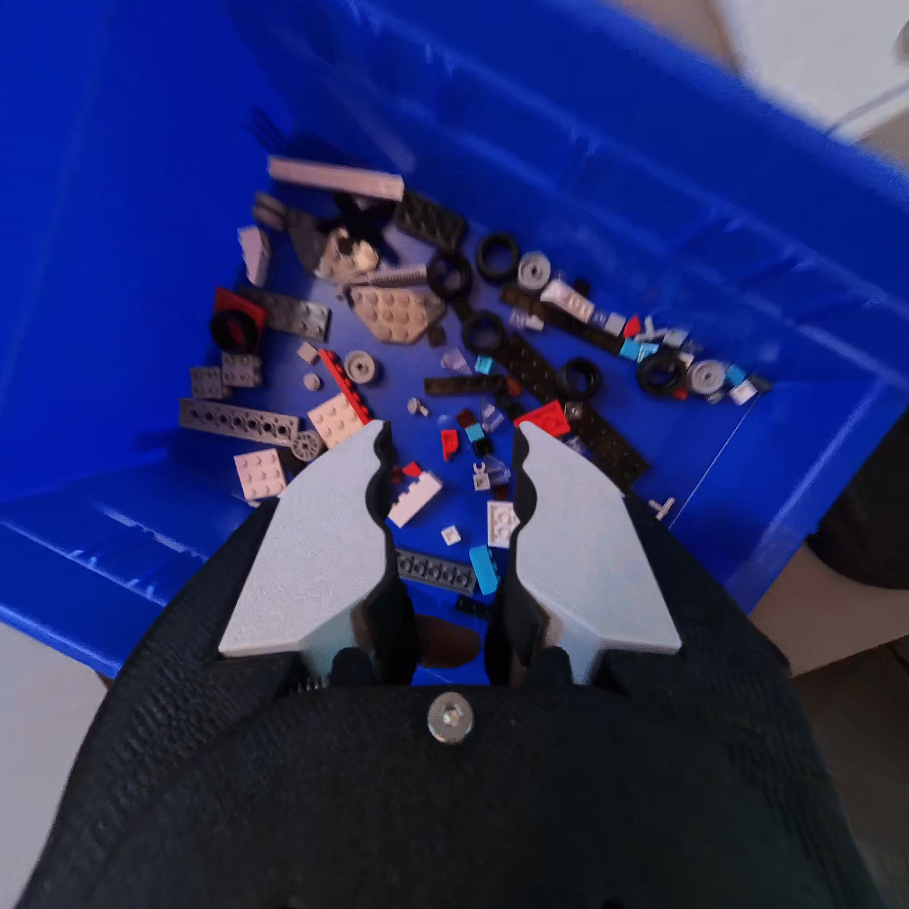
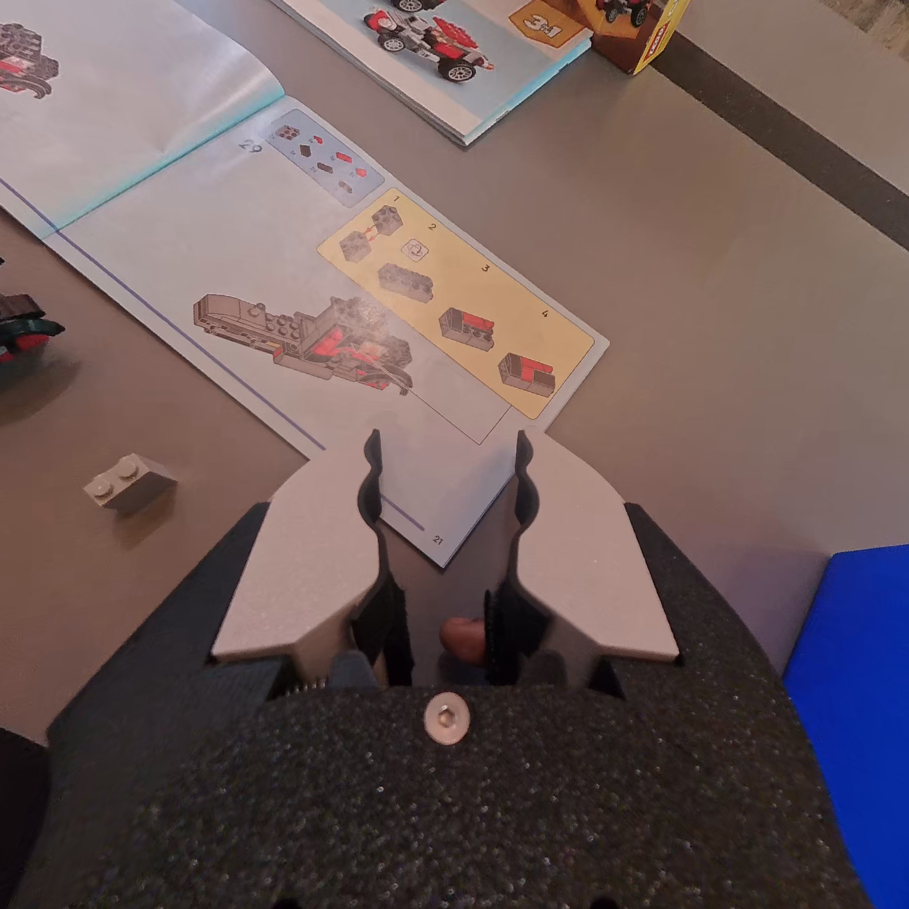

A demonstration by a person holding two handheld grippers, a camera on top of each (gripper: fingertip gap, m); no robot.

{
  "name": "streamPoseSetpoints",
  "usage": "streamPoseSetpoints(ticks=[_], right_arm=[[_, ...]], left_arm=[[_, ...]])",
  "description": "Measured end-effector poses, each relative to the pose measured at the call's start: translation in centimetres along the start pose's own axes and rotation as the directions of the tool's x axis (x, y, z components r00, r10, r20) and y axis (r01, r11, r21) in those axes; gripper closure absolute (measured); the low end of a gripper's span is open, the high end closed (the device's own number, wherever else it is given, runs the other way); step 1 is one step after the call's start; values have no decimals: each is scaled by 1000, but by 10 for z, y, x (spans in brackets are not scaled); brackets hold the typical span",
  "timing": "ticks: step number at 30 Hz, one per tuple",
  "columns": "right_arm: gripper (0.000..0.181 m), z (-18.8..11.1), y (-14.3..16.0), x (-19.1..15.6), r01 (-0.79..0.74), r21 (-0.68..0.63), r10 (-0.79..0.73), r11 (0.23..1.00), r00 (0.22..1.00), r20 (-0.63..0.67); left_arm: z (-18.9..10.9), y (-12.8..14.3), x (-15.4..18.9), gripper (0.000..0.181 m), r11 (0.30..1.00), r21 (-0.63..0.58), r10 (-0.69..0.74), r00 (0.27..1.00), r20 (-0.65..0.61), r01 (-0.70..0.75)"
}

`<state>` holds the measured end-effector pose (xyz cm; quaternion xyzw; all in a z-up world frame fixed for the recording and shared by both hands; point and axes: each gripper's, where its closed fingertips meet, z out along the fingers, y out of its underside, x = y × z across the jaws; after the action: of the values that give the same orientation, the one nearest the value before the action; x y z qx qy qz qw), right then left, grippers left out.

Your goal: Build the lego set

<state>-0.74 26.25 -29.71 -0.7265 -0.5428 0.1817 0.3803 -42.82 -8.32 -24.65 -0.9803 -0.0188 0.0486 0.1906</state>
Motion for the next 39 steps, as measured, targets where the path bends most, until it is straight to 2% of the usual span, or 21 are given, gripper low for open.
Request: streamPoseSetpoints(ticks=[3,8,15,22,27,32,39], right_arm=[[129,0,0,0,0,3,0,1000,1000,3],[130,1,-1,0,12,4,-12,1000,1000,3],[129,1,-3,0,41,21,-41,999,999,-1],[129,2,-6,1,87,28,-86,996,996,-28],[130,2,-7,3,119,39,-117,992,992,-48],[131,1,-9,3,164,54,-160,985,984,-73],[133,2,-11,4,236,52,-230,970,968,-103]], left_arm=[[-19,-12,-13,134,993,115,-22,1000,-15,24],[-36,-2,-28,134,996,77,36,999,38,-39],[-30,11,-31,132,996,-3,94,995,26,-94],[-26,11,-29,132,995,32,96,995,-11,-96],[-31,8,-28,129,990,108,93,995,-28,-89],[-37,12,-34,127,988,112,104,994,33,-107],[-34,11,-30,127,981,131,143,989,37,-146]])
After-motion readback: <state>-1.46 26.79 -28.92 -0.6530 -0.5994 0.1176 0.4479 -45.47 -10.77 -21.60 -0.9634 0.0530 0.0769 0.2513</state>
